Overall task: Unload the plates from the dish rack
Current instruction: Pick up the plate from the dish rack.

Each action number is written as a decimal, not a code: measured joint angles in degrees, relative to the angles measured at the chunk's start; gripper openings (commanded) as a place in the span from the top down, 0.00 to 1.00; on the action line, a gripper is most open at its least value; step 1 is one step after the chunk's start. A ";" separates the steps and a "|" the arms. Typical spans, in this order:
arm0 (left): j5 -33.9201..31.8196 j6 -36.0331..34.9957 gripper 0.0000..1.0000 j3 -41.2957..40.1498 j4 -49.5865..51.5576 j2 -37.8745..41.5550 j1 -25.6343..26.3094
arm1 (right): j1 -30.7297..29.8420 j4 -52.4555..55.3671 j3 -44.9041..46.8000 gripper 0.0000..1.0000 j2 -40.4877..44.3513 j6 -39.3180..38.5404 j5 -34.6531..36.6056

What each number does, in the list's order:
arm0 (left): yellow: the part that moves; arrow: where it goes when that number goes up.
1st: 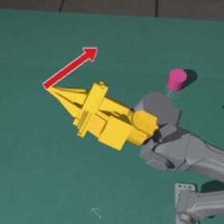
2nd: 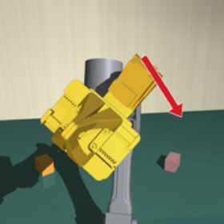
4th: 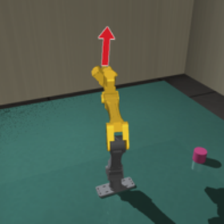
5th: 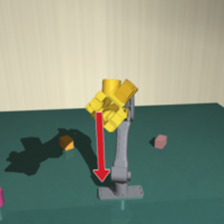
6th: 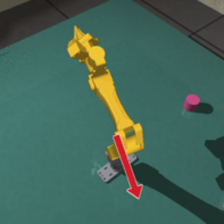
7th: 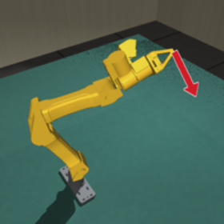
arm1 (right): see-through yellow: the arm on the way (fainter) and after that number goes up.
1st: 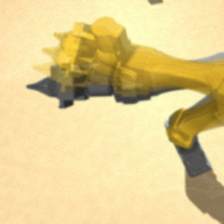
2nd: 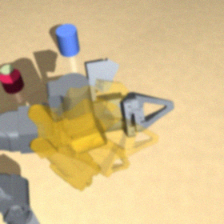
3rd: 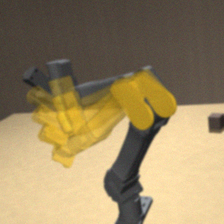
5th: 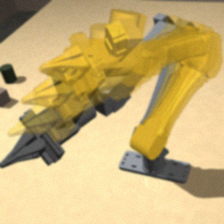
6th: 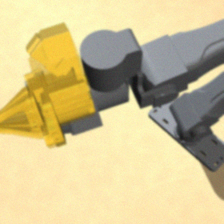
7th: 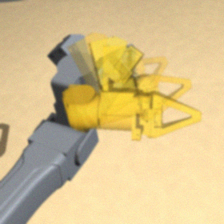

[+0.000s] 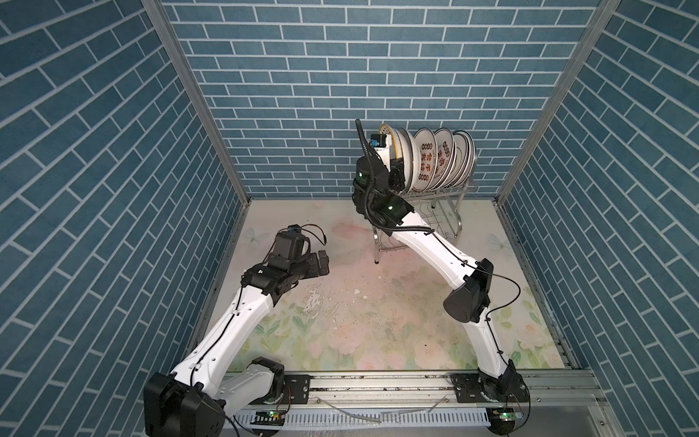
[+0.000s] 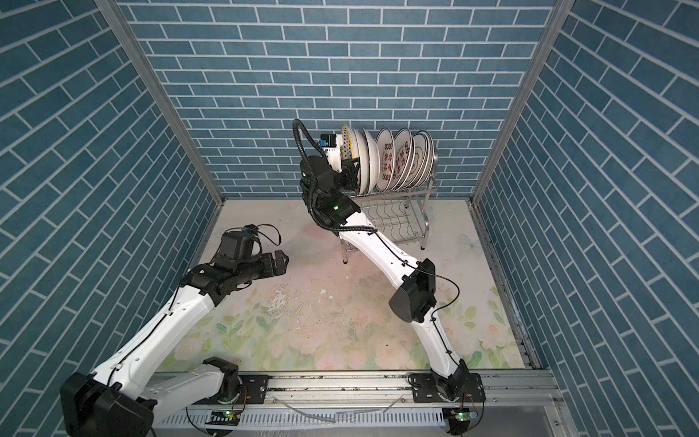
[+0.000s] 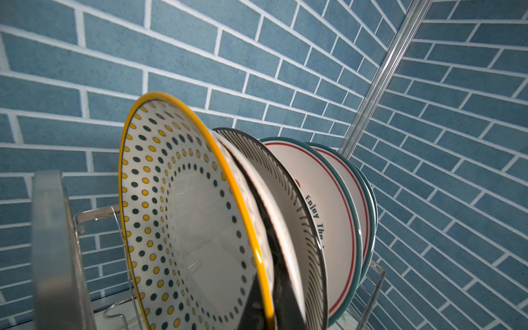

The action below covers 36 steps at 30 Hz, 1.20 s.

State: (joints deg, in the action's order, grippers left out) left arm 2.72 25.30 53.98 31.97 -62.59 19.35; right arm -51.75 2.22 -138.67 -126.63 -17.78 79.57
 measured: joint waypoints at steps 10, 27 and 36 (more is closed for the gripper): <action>0.15 0.02 0.02 0.00 -0.13 -0.02 0.00 | 0.04 1.29 0.68 1.00 0.44 -0.15 -0.50; 0.39 0.24 0.04 0.00 -0.09 0.00 0.00 | 0.04 -5.31 1.05 1.00 2.29 -7.52 -2.60; 0.39 0.44 0.04 0.00 -0.07 0.00 0.00 | -0.87 -13.09 1.05 1.00 5.53 -10.80 -4.37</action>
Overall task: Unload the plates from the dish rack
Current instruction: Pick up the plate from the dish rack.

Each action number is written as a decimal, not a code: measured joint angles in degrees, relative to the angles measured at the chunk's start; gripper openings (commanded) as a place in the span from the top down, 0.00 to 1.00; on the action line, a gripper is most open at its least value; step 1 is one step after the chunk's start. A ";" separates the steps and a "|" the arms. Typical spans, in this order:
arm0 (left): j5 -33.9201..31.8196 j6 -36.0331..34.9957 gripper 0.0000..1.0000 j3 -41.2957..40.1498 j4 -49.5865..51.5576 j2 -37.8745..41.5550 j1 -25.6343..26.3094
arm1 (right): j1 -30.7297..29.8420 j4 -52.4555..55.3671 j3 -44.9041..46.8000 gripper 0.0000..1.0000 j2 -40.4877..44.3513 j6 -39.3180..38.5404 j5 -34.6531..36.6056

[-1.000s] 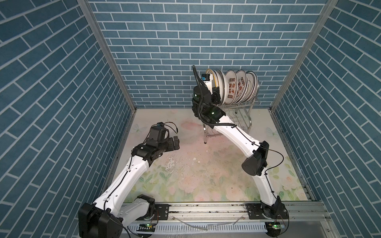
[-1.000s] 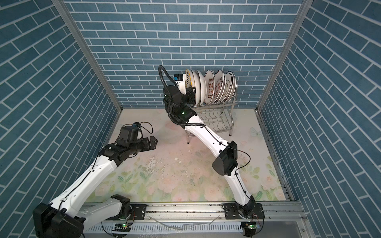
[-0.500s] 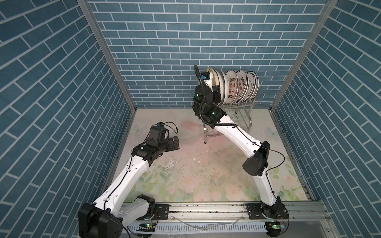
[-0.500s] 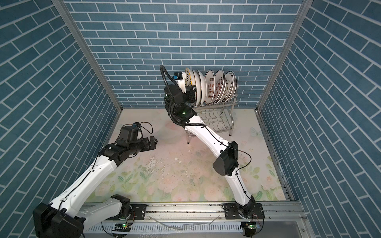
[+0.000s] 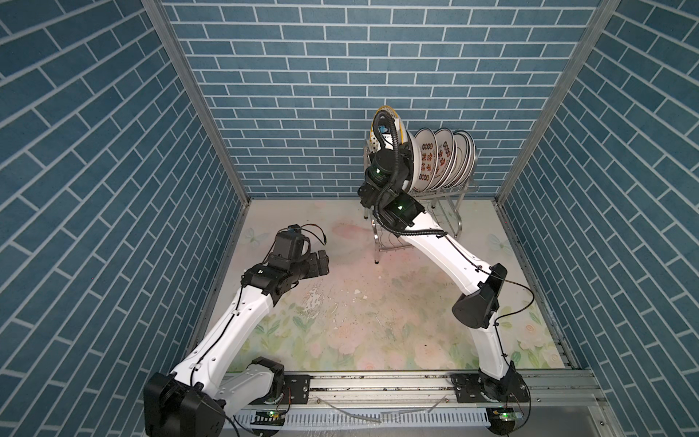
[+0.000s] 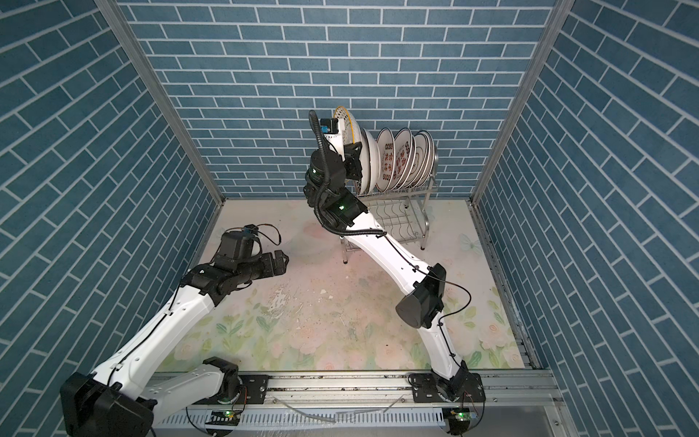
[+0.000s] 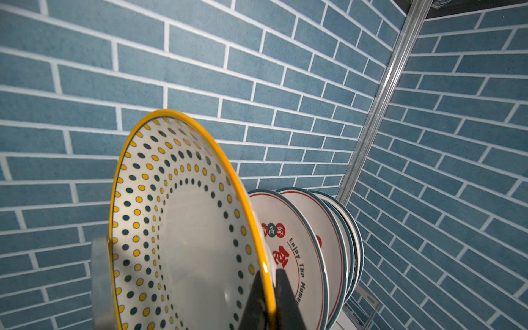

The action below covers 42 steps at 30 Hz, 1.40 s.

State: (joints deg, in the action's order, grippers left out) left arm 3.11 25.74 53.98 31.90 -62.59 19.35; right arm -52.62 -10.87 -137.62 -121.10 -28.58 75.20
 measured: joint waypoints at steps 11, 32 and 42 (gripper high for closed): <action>0.02 0.02 0.04 0.00 0.00 0.00 0.00 | 0.11 -7.96 0.13 1.00 0.37 -7.52 0.00; 2.29 0.39 0.03 0.02 -0.09 -1.84 0.02 | 1.33 -10.99 5.38 1.00 7.43 -10.25 -2.25; 2.51 0.61 0.03 0.55 -0.50 -3.30 0.15 | 1.49 -5.66 5.77 1.00 8.66 -5.49 -3.45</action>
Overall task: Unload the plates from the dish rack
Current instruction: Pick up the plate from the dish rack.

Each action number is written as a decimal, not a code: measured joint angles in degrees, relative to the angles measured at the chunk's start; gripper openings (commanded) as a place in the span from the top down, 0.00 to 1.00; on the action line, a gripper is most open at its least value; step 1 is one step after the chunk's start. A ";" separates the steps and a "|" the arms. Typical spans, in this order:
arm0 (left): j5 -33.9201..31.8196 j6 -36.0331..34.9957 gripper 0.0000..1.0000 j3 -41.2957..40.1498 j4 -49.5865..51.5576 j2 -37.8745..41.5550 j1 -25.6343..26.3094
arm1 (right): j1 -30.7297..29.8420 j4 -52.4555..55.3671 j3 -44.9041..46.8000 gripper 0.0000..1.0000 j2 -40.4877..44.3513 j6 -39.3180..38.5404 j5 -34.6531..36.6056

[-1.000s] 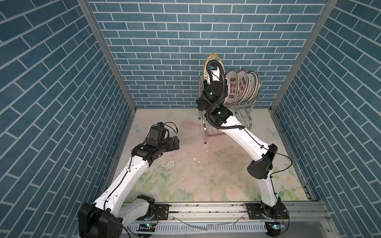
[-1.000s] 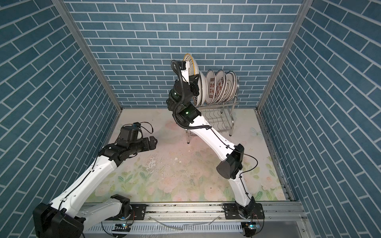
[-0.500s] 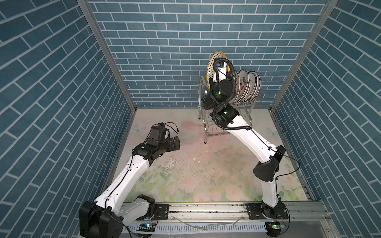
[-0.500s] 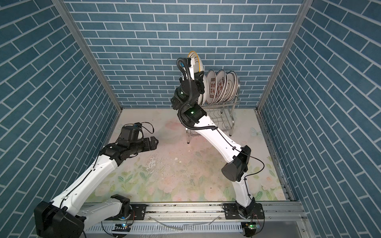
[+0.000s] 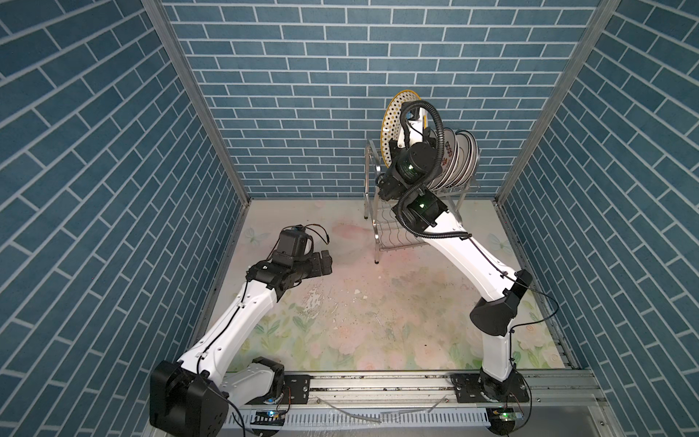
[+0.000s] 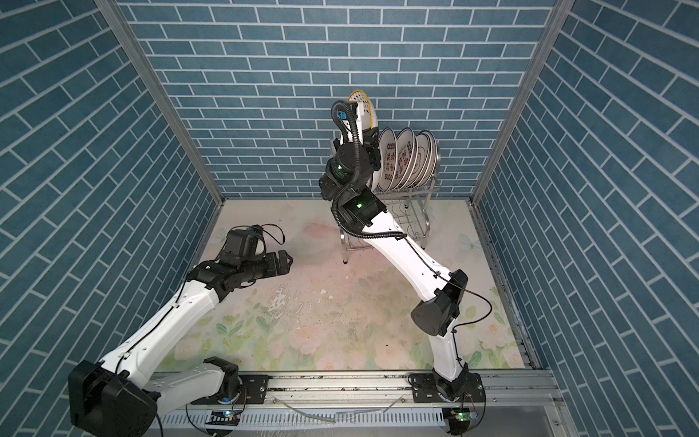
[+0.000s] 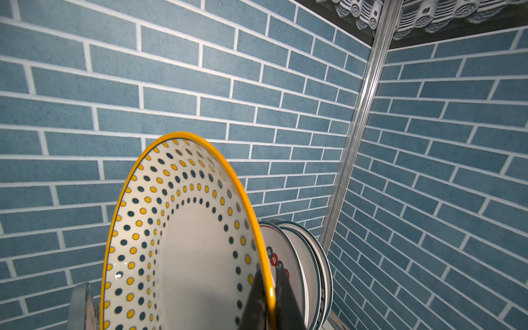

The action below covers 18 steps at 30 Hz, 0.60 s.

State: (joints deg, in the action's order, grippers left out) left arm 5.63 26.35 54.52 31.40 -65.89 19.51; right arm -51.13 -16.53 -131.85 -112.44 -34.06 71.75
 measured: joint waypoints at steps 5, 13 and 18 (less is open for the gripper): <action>0.02 0.00 0.03 0.13 -0.02 -0.09 0.13 | 0.09 7.61 0.85 1.00 2.91 6.32 -1.20; 0.07 0.07 0.04 0.15 -0.07 -0.09 0.20 | 0.24 13.42 2.03 1.00 7.43 12.28 -2.67; 0.11 0.09 0.04 0.15 -0.15 -0.09 0.20 | 0.52 15.39 4.66 1.00 9.84 15.72 -3.21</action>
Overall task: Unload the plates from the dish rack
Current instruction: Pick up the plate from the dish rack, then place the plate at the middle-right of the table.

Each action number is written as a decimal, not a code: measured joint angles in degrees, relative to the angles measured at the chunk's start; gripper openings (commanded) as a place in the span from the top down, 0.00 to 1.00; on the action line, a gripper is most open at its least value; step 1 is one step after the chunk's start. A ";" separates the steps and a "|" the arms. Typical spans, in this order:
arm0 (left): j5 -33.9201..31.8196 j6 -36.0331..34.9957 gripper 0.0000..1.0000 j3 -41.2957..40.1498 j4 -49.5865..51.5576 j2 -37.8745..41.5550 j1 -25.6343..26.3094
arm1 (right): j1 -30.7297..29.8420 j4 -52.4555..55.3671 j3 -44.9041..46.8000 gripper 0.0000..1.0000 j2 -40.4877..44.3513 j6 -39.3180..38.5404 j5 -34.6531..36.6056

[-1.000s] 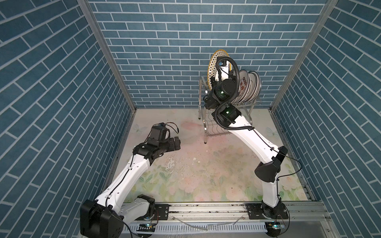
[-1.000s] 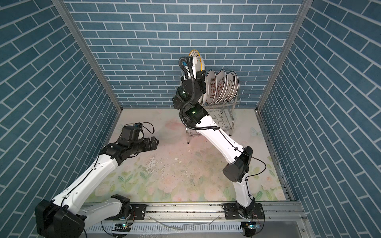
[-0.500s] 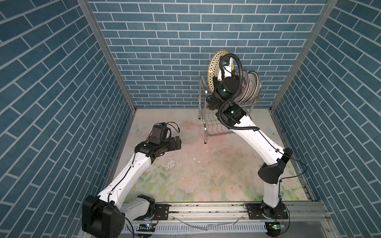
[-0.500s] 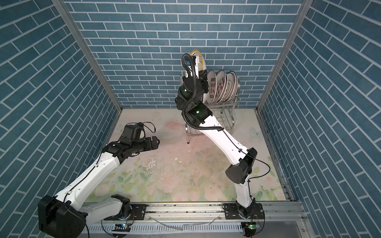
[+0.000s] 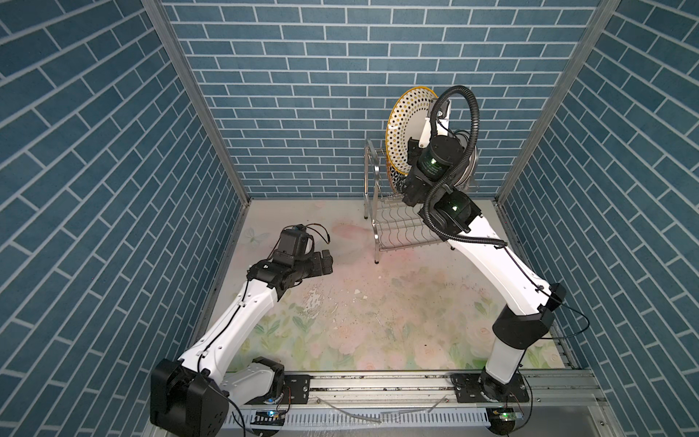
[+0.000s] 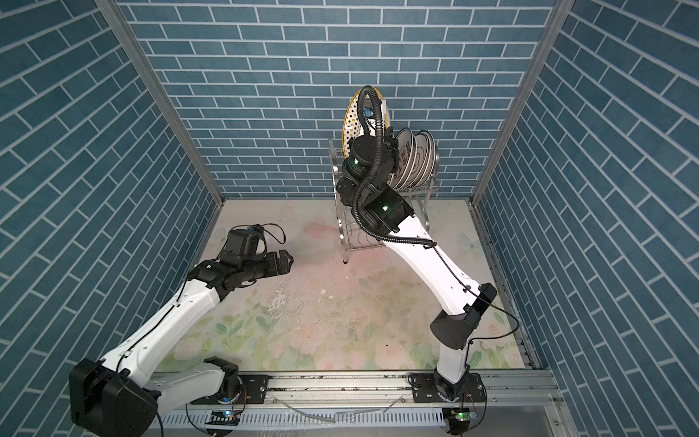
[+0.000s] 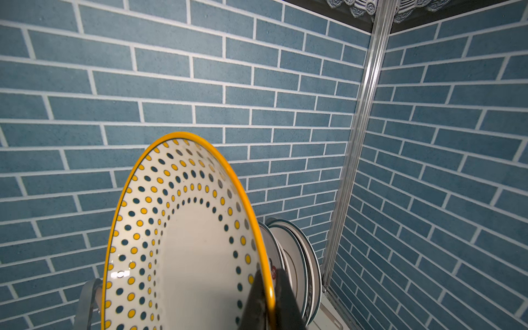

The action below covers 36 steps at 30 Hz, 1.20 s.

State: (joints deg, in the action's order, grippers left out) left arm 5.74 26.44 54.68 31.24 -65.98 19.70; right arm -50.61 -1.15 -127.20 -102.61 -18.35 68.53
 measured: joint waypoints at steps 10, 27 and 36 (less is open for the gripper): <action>1.55 0.11 0.04 0.02 -0.26 0.00 0.15 | 0.07 5.90 10.97 1.00 9.11 7.96 -2.84; 2.95 1.20 0.05 0.07 -0.76 -0.02 1.99 | 0.55 19.21 24.06 1.00 22.95 19.45 -8.48; 4.98 1.64 0.05 -0.35 -2.12 0.44 3.32 | 2.69 30.60 37.77 1.00 37.70 31.10 -14.03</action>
State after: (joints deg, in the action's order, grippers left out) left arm 10.72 28.08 54.33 29.12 -65.54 23.03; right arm -47.92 29.45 -89.43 -64.90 12.75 54.50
